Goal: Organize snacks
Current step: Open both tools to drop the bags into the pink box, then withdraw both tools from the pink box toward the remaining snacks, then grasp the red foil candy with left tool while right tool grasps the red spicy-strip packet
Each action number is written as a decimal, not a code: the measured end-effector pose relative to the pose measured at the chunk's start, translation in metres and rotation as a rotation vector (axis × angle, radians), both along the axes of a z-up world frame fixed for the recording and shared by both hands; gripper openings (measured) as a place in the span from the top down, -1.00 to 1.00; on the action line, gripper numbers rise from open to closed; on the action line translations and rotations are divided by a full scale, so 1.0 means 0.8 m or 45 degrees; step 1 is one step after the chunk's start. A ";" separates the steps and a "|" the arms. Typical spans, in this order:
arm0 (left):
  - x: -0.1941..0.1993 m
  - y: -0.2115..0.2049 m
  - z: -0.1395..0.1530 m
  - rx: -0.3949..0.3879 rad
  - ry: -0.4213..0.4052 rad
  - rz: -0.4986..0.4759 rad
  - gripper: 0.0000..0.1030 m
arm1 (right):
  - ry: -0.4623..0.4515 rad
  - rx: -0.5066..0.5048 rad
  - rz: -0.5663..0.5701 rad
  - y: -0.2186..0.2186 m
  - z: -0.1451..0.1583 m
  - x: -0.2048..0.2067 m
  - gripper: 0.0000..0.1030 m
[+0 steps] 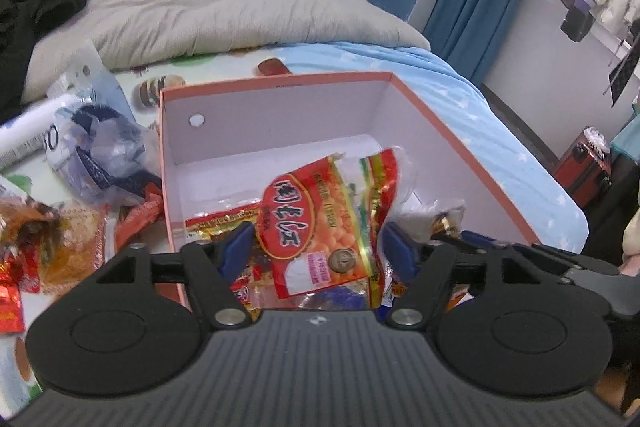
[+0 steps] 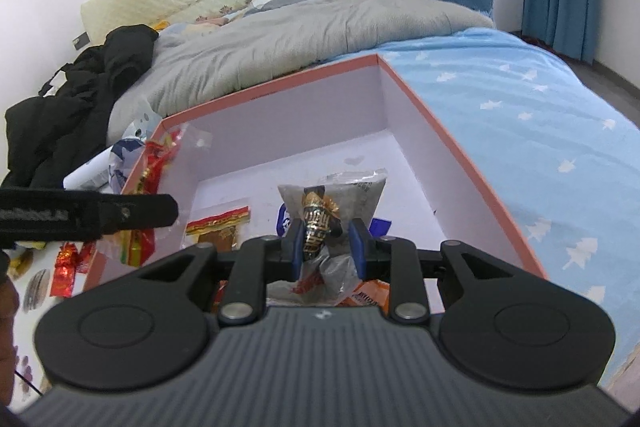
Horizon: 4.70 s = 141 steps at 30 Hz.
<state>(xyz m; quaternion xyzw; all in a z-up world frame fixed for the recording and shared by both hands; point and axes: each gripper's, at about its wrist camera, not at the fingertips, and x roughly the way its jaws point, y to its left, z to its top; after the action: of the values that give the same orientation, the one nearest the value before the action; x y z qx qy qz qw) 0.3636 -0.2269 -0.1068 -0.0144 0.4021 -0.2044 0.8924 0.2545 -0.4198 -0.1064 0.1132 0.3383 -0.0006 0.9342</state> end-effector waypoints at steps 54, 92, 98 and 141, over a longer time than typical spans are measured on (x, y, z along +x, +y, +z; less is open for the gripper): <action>-0.412 0.254 0.067 -0.022 -0.211 0.411 -0.60 | -0.265 -0.035 0.352 0.187 0.084 -0.295 -0.09; -0.217 0.358 -0.083 -0.084 0.000 0.596 -0.60 | -0.146 -0.129 0.548 0.287 -0.018 -0.149 -0.09; -0.166 0.378 -0.104 -0.068 0.003 0.622 -0.60 | -0.097 -0.111 0.547 0.298 -0.041 -0.104 -0.09; -0.046 0.407 -0.169 -0.093 0.016 0.555 0.60 | 0.031 0.057 0.353 0.334 -0.100 0.038 0.77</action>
<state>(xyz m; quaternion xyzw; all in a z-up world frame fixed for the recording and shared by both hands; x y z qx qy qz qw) 0.3269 0.0989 -0.2416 -0.1346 0.3872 -0.0210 0.9119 0.2847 -0.1523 -0.1863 0.0862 0.3617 0.1345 0.9185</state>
